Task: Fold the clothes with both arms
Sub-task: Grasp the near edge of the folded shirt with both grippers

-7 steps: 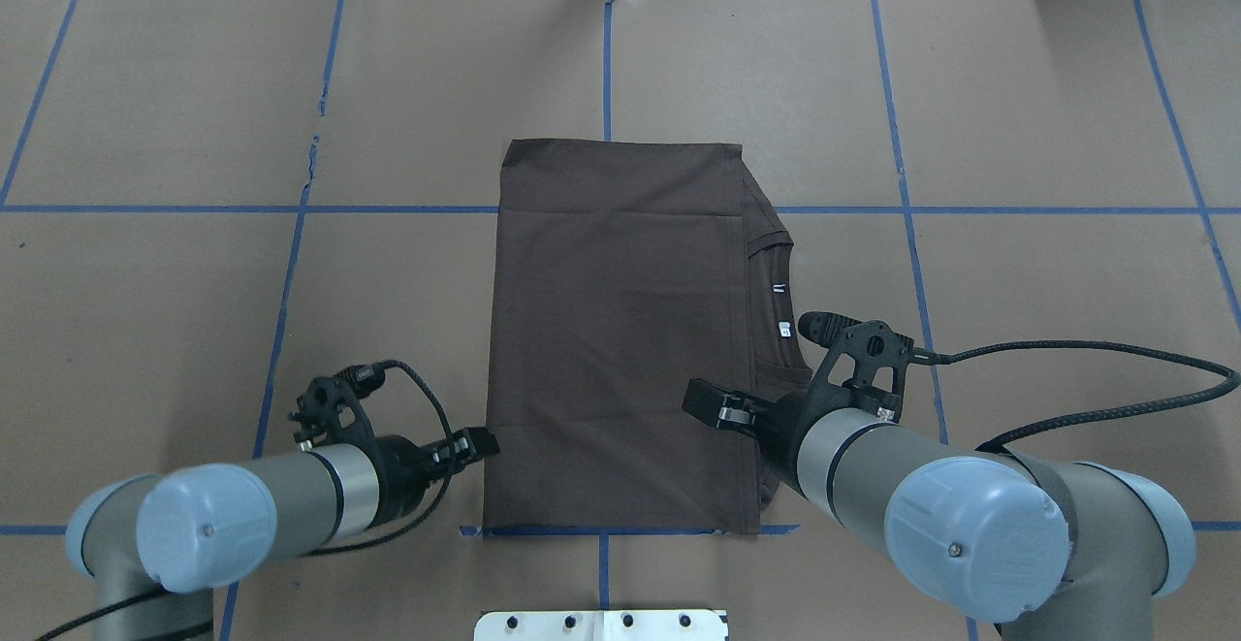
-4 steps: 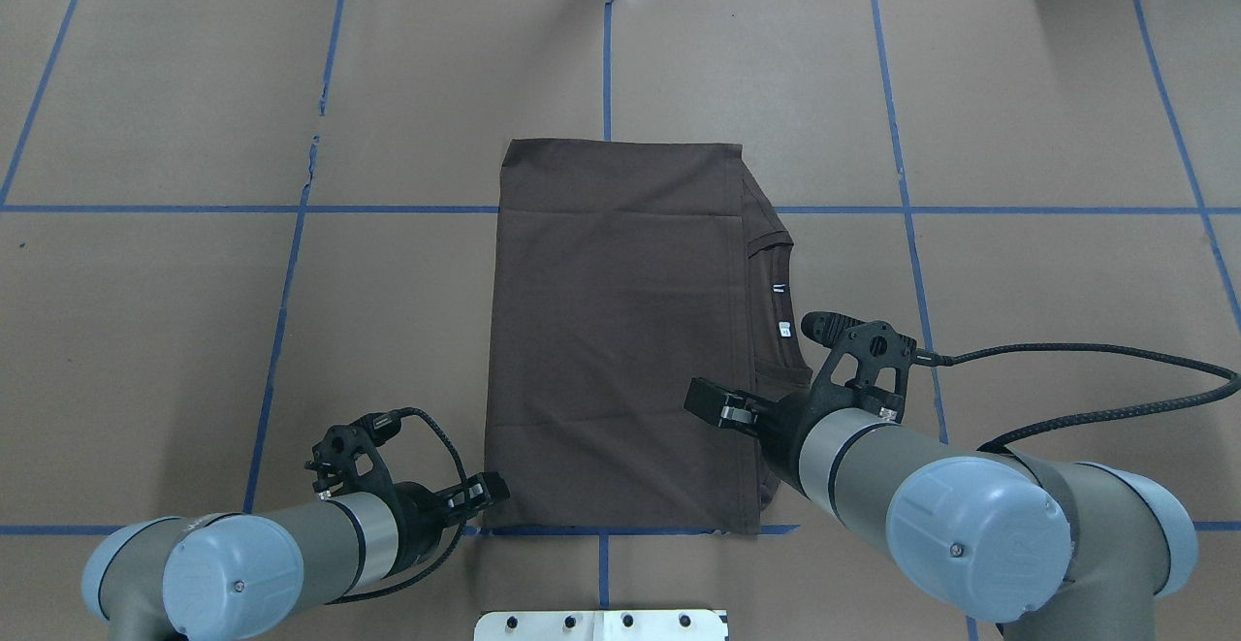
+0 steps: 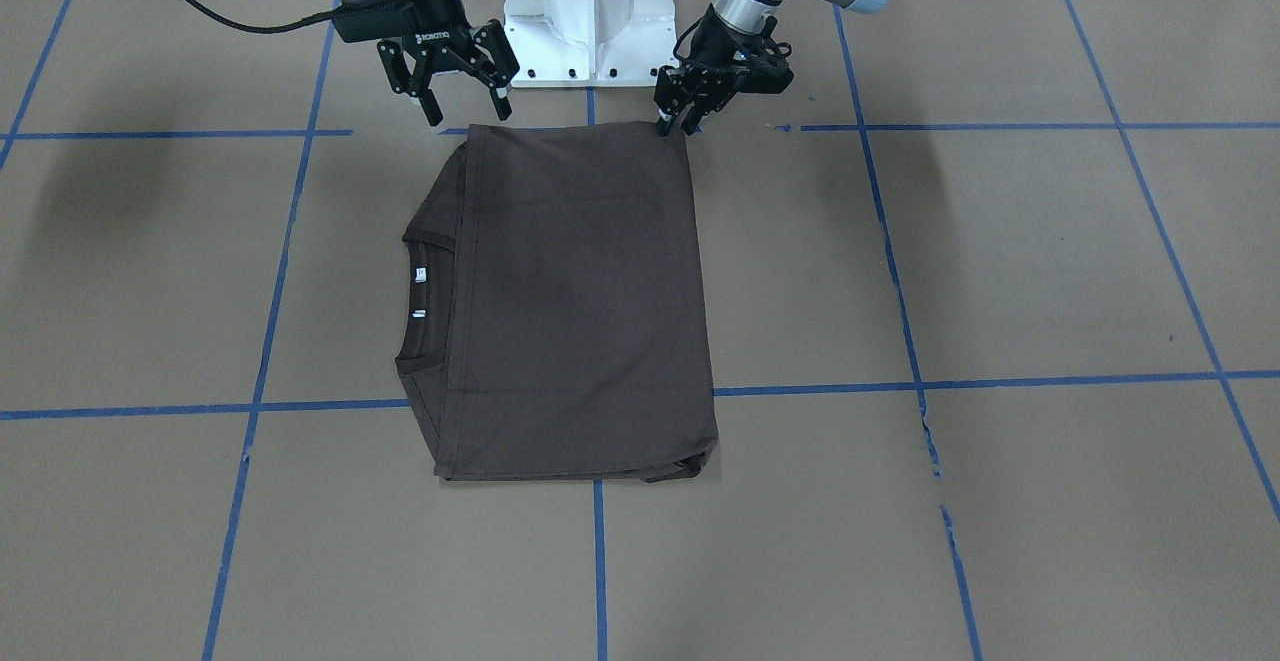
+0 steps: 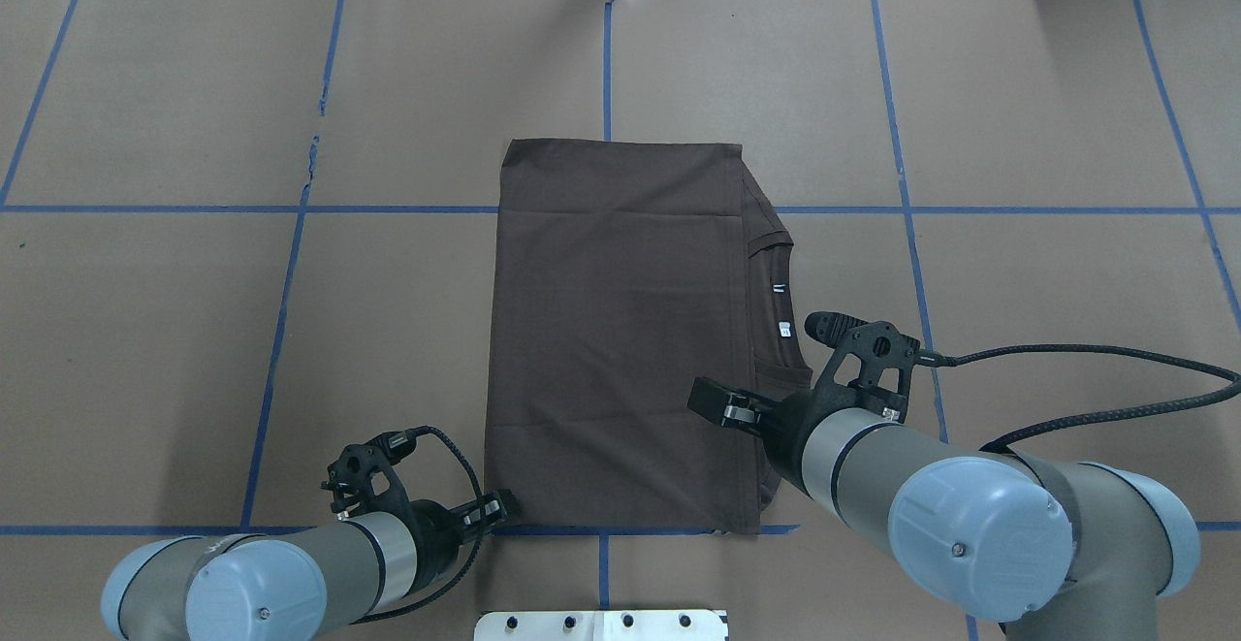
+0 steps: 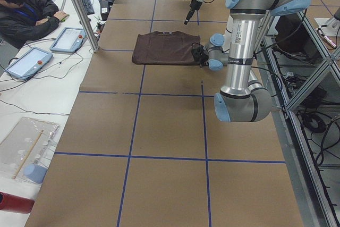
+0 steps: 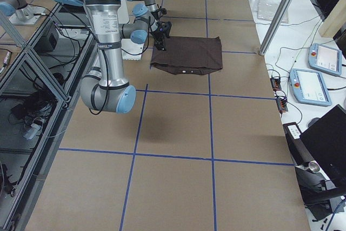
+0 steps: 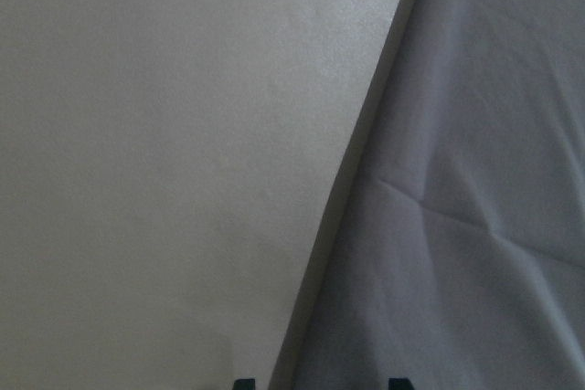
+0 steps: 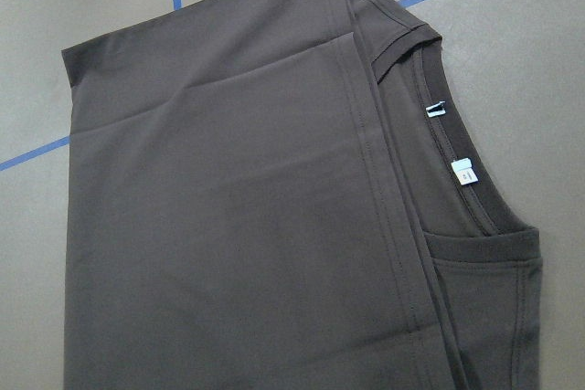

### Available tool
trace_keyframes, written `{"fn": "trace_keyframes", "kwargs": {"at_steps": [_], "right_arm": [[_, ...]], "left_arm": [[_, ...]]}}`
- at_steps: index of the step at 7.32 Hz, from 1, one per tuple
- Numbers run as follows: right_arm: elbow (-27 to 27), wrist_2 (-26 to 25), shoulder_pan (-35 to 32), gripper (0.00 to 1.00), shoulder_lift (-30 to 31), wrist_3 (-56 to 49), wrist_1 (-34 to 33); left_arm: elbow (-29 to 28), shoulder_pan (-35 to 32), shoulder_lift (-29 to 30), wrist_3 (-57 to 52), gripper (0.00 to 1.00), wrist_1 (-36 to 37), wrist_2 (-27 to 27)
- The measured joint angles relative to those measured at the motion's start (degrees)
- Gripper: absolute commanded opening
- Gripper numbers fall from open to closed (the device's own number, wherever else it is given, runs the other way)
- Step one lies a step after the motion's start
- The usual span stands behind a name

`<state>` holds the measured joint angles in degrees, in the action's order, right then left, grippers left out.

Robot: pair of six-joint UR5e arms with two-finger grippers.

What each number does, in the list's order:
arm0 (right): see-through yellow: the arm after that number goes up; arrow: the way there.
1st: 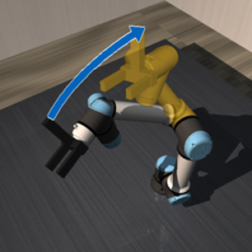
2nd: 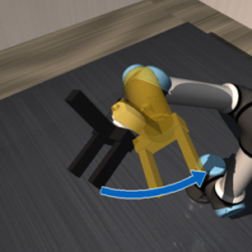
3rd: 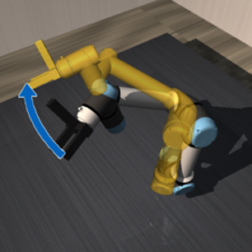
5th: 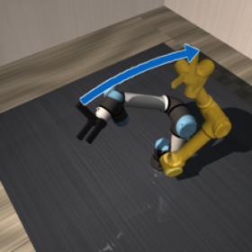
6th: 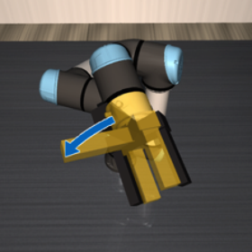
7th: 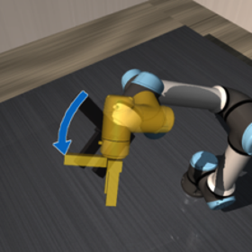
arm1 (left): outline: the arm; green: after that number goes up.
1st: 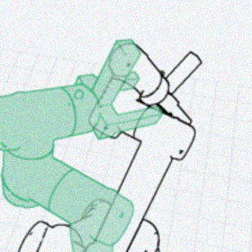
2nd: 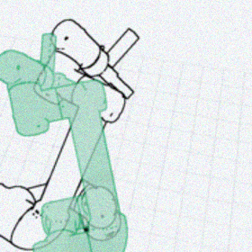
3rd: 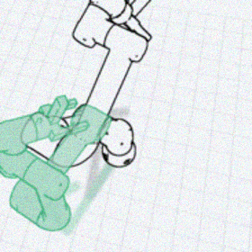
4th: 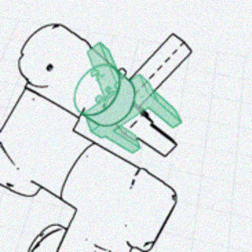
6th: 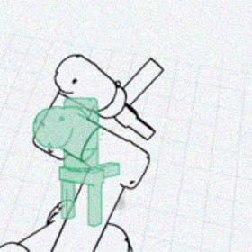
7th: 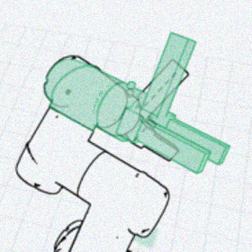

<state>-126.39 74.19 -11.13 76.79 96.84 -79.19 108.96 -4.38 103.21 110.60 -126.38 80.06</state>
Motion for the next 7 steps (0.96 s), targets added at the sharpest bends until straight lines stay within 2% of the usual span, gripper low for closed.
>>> {"fn": "trace_keyframes", "kwargs": {"at_steps": [3, 4, 5, 7], "right_arm": [[0.0, 0.0, 0.0, 1.0, 0.1, 0.0, 0.0], [0.0, 0.0, 0.1, 1.0, 0.1, 0.0, 0.0], [0.0, 0.0, 0.1, 1.0, 0.1, 0.0, 0.0], [0.1, 0.0, 0.1, 1.0, 0.2, 0.5, 0.0]], "left_arm": [[0.1, 0.3, 0.4, 0.3, 0.52, 1.2, 0.0], [0.2, 0.3, 0.2, 0.2, 0.48, 1.3, 0.1], [0.2, 0.3, 0.3, 0.3, 0.29, 1.4, 0.1], [0.2, 0.3, 0.6, 0.4, 0.0, 2.0, 0.0]]}}
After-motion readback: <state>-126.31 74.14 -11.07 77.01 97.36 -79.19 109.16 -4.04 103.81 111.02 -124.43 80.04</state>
